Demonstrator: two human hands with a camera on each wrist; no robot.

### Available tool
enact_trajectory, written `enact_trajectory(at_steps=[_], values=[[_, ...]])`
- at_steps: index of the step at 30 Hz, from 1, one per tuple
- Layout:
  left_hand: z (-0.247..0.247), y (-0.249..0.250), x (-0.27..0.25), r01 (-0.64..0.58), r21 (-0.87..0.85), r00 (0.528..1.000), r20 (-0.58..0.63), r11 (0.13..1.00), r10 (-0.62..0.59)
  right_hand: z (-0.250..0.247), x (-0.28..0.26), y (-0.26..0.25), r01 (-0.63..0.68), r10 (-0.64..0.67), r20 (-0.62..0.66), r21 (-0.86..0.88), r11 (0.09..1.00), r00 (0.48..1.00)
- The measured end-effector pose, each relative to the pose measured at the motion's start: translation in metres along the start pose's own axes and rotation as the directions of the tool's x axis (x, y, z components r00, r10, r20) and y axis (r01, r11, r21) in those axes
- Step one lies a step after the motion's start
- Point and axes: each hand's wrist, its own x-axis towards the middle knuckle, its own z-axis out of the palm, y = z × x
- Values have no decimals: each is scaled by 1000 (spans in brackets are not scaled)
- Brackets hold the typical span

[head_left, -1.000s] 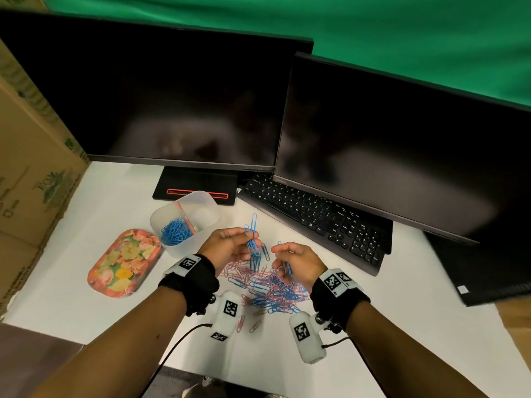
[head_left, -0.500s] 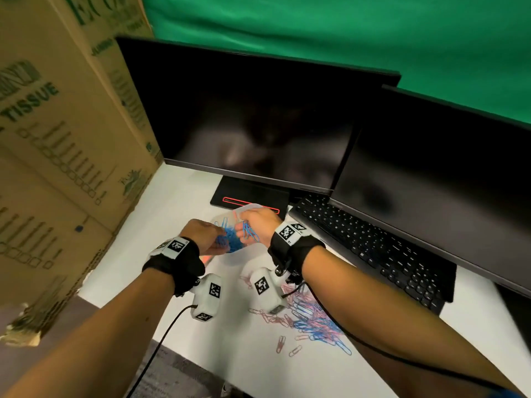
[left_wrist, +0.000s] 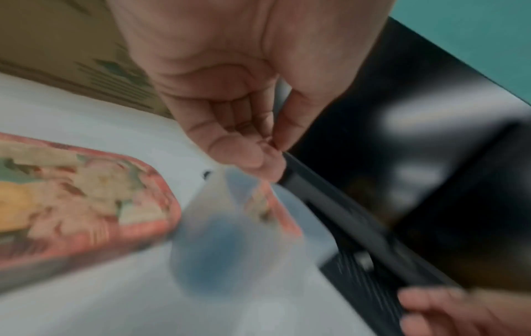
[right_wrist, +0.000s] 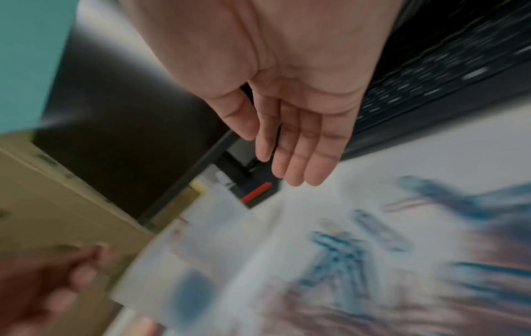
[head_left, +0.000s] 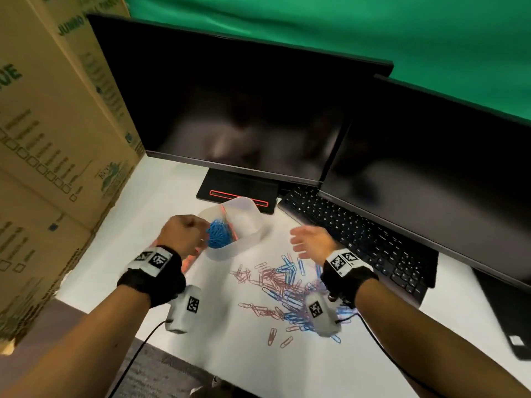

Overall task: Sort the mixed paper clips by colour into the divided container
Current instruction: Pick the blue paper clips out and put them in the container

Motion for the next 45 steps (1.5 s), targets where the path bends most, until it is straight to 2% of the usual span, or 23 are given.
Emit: enact_trajectory(at_steps=[1,2,3,4,5,9,12,14,20,24,27,30,34,38,41,45], values=[[11,-4,-6,-49,86,997,61,995,44,-12,-4,14,4,-13,-57,-157,988,998],[26,-8,-12,-123,168,985,140,978,99,-24,-8,28,-9,-33,-106,-377,926,994],[40,-13,-15,-211,245,963,216,946,159,-30,-12,39,-25,-57,-126,-566,824,990],[56,-19,-16,-302,323,934,287,897,212,-36,-18,50,-36,-84,-141,-685,727,987],[72,-23,-17,-366,407,912,338,837,235,-39,-23,58,-34,-95,-135,-730,682,986],[119,-31,-17,-451,580,875,437,678,208,-45,-32,80,-19,-115,-120,-769,640,986],[134,-37,-21,-526,671,832,533,523,153,-42,-31,79,49,-157,-58,-793,607,986],[136,-44,-29,-549,707,821,557,446,126,-37,-26,73,83,-182,-29,-812,578,983],[128,-58,-45,-590,729,801,582,347,139,-10,-1,58,188,-182,123,-898,398,976],[128,-60,-48,-566,738,816,566,368,121,5,15,60,240,-157,201,-925,296,967],[127,-65,-46,-543,738,831,540,401,131,8,22,63,248,-174,202,-918,309,964],[128,-68,-45,-552,727,825,547,409,140,7,25,64,265,-189,214,-915,303,958],[129,-67,-43,-587,718,804,571,374,166,2,25,64,335,-184,292,-902,274,938],[127,-65,-42,-583,707,803,575,399,156,-9,25,66,409,-133,392,-901,143,910],[127,-63,-42,-579,700,801,584,419,132,-8,27,67,420,-191,396,-902,104,898],[126,-66,-40,-573,686,804,578,447,144,-1,31,67,379,-197,348,-914,148,917]])
